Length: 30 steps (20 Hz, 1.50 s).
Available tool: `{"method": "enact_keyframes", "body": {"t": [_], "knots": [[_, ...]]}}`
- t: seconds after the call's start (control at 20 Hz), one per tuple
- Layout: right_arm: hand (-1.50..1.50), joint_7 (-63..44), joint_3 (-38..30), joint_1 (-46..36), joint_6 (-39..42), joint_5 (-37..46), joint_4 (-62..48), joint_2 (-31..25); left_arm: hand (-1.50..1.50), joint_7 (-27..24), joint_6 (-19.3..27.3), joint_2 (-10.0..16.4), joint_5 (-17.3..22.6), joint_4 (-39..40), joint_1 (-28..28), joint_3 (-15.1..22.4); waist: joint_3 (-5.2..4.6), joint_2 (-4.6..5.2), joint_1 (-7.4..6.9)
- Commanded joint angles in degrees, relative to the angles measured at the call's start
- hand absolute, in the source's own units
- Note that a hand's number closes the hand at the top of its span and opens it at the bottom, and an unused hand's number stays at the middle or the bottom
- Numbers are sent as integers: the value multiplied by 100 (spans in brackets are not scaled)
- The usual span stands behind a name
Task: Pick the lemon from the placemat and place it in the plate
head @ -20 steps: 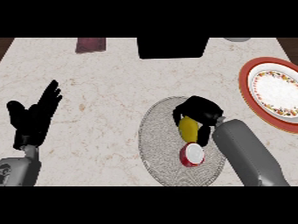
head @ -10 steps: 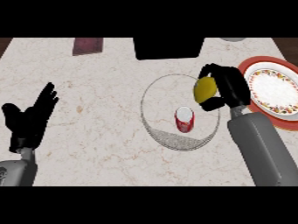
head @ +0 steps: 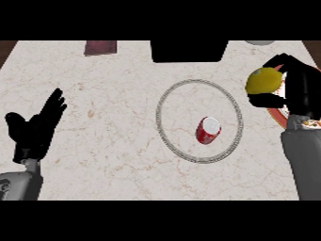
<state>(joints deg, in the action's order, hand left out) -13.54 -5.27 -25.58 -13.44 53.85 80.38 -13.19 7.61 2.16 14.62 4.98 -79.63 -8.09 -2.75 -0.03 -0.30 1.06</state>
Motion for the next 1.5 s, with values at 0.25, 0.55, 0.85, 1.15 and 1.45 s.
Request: {"method": "enact_keyframes", "body": {"t": [0.25,0.55,0.85,1.15,1.45], "knots": [[150,781,-1275,-104,-401,-784,-1352,-791,0,200,-78,-76,-40,6,-271,-21,6,52,-135],[150,1554,-1718,-522,-410,-1066,-2813,-1493,0,9,-111,-101,-202,-66,-133,8,9,61,-203],[150,2223,-1711,-613,254,-1200,-4020,-1966,0,-37,-141,-208,-181,143,-210,-19,10,73,-206],[-150,3300,-2020,-834,906,-1696,-5187,-2296,0,307,-28,-245,-283,-95,-247,54,16,76,-233],[-150,4491,-2333,-911,374,-2107,-4954,-2177,0,271,-125,-110,-239,-181,-172,-74,13,41,-187]]}}
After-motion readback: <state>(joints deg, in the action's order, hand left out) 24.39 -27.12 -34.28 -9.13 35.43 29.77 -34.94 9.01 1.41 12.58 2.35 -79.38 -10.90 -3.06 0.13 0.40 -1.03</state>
